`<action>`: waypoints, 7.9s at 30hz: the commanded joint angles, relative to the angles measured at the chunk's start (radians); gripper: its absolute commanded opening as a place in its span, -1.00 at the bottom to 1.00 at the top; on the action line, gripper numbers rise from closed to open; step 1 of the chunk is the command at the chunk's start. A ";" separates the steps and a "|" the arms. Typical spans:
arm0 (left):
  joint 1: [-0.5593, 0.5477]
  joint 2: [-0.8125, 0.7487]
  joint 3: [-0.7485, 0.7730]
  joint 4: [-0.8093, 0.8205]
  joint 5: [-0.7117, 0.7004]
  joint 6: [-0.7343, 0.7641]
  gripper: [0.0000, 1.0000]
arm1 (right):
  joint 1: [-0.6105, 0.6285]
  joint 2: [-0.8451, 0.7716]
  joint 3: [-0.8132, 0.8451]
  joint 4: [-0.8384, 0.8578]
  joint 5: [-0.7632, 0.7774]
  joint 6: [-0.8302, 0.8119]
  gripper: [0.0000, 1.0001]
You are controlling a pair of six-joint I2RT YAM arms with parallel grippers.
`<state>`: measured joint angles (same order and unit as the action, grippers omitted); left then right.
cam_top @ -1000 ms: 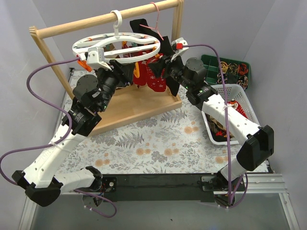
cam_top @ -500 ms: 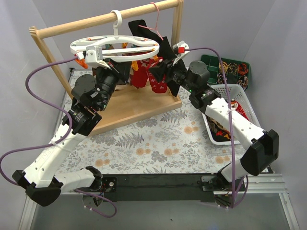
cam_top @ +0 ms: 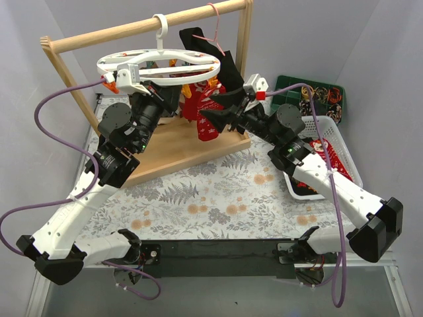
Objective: Clip the socks to the hanger
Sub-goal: Open the clamp at the hanger, then pick up the sock from the bin.
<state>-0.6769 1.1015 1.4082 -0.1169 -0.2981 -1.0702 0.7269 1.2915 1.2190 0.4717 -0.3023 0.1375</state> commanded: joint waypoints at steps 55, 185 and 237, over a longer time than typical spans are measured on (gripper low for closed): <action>0.049 -0.088 -0.169 -0.004 0.180 0.030 0.49 | 0.051 0.190 0.083 0.142 -0.055 -0.038 -0.97; 0.109 -0.046 -0.244 0.016 0.168 0.128 -1.00 | -0.866 0.540 0.008 -0.604 0.647 0.166 -0.91; 0.109 -0.080 -0.218 -0.026 0.134 0.121 -1.00 | -0.508 -0.061 -0.216 -0.921 0.390 -0.128 -0.16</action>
<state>-0.5789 1.0515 1.1721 -0.0532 -0.0898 -1.0107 0.2081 1.2194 0.9482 -0.4561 0.0948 0.0402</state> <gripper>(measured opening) 0.290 0.415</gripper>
